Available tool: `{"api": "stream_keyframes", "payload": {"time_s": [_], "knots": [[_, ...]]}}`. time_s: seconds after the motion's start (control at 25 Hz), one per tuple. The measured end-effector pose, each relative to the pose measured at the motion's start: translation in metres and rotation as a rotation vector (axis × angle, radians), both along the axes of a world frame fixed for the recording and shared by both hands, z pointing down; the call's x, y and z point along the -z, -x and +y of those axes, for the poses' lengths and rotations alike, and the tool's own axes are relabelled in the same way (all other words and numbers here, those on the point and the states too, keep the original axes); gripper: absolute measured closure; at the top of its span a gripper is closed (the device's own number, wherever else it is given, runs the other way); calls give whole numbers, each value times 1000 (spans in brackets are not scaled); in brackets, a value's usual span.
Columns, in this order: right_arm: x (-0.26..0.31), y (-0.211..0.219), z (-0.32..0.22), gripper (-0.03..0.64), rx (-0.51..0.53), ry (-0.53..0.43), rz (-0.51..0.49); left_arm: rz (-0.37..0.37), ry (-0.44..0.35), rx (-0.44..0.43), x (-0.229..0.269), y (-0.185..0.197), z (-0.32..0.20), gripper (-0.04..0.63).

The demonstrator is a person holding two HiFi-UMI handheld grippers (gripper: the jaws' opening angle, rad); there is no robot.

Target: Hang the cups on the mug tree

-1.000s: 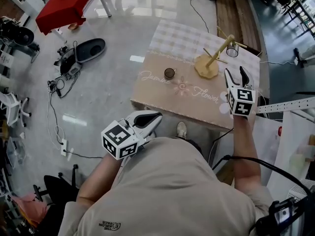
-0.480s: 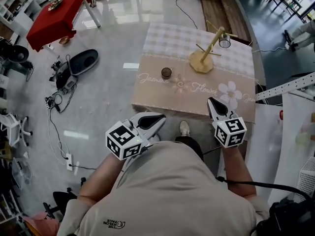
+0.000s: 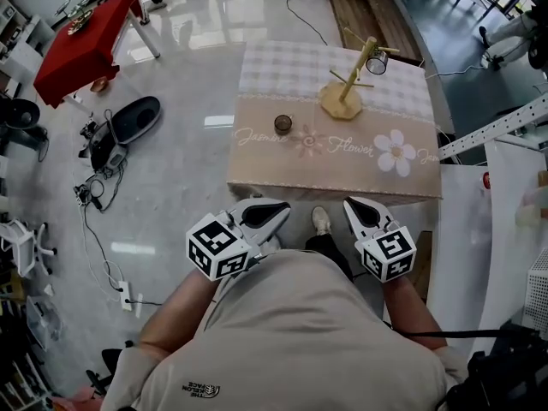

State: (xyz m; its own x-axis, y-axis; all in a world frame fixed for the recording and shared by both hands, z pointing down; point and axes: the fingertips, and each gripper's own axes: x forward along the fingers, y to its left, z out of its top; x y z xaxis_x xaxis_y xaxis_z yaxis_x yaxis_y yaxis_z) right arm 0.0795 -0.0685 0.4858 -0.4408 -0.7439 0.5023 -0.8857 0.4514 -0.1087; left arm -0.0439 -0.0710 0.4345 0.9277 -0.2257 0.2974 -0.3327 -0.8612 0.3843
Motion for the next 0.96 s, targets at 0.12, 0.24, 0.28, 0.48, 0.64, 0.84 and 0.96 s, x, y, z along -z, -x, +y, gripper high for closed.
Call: {"api": "stream_keyframes", "payload": {"time_s": [0.12,0.24,0.28,0.48,0.64,0.84,0.96], "knots": [[0,12,4,603,22,-6,9,0,6,3,-3,7,3,586],[1,22,2,604,44,-13,20,-4,13,13,-6,15,4,586],[2,25,1,603,50,-15,21,-5,15,18,-7,18,4,586],[6,39,-6,604,82,-24,29,-5,17,41,-8,30,2,586],[7,47,-11,604,103,-26,36,-2,17,54,-9,36,2,586],[9,60,-12,604,132,-26,47,-1,20,70,-10,48,4,586],[10,67,-11,604,143,-24,51,1,26,76,-10,54,6,586]]}}
